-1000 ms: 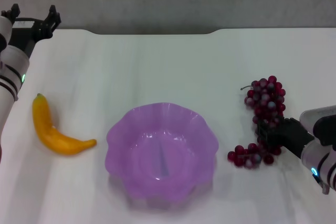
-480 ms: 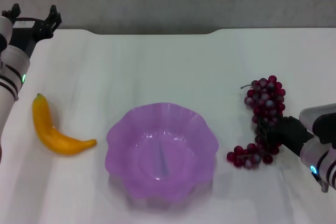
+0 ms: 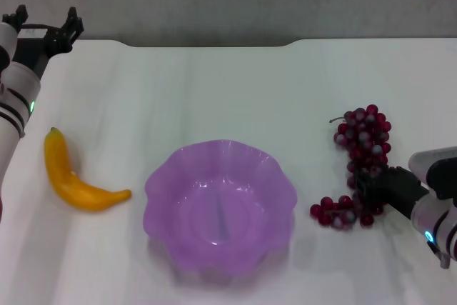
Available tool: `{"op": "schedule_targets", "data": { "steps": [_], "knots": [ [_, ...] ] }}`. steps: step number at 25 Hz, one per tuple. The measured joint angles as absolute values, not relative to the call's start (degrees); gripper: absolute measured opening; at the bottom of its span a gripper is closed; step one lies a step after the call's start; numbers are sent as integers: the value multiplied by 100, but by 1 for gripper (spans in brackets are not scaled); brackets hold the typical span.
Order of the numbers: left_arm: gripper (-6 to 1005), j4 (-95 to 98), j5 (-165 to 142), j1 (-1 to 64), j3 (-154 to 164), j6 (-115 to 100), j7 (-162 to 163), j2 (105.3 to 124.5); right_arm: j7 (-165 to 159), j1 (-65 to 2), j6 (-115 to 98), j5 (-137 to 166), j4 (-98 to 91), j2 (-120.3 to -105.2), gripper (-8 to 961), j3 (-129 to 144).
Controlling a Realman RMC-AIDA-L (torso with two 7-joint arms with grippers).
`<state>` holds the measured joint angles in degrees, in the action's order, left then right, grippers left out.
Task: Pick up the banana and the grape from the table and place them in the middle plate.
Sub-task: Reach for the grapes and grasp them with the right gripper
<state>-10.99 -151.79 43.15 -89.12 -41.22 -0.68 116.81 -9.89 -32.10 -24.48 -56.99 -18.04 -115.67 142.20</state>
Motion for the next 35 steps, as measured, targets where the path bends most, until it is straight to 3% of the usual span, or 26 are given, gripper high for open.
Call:
{"op": "schedule_targets", "data": {
  "steps": [35],
  "knots": [
    [902, -1081, -15188, 4315, -8912, -4122, -70, 11690, -513, -3027, -2778, -5641, -1693, -11594, 488, 14310]
  ]
}}
